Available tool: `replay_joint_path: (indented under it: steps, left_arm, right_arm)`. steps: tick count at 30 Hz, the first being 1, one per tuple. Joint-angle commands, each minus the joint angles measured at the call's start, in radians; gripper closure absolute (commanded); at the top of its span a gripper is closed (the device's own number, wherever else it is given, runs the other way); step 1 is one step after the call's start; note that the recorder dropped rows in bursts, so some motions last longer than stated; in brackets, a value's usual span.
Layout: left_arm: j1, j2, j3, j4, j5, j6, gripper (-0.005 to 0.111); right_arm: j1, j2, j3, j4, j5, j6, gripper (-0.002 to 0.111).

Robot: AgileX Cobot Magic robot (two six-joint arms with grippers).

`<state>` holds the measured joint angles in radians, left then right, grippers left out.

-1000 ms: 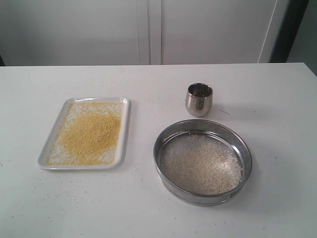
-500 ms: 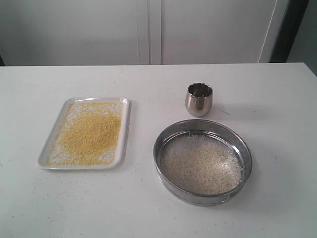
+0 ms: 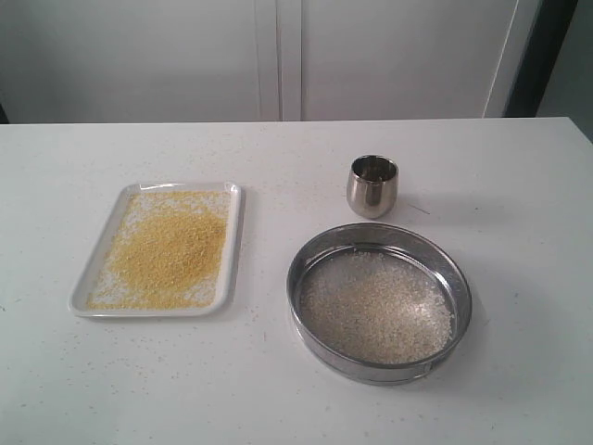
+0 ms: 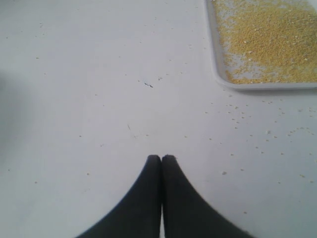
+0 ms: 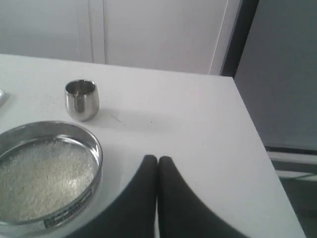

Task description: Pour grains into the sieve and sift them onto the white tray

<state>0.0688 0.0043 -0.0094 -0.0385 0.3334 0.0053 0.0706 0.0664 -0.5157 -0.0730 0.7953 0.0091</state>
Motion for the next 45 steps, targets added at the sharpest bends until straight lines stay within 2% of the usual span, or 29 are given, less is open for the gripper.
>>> replay_joint_path:
  steps: [1, 4, 11, 13, 24, 45]
  left_arm:
    - [0.001, -0.004, 0.009, -0.005, 0.008, 0.003, 0.107]
    - [0.001, -0.004, 0.009, -0.005, 0.008, 0.003, 0.107]
    - [0.001, -0.004, 0.009, -0.005, 0.008, 0.003, 0.107]
    - [0.001, -0.004, 0.009, -0.005, 0.008, 0.003, 0.107]
    - [0.001, -0.004, 0.009, -0.005, 0.008, 0.003, 0.107]
    - [0.001, -0.004, 0.009, -0.005, 0.008, 0.003, 0.107]
  right_arm:
    - [0.004, -0.064, 0.103, -0.006, -0.175, -0.009, 0.108]
    - [0.004, -0.066, 0.185, -0.004, -0.266, -0.009, 0.108]
    - [0.004, -0.066, 0.333, 0.017, -0.286, -0.009, 0.108]
    - [0.004, -0.066, 0.364, 0.021, -0.361, -0.009, 0.108]
    - [0.004, -0.066, 0.488, 0.021, -0.411, -0.009, 0.108]
    - [0.028, -0.066, 0.516, 0.023, -0.447, -0.009, 0.108]
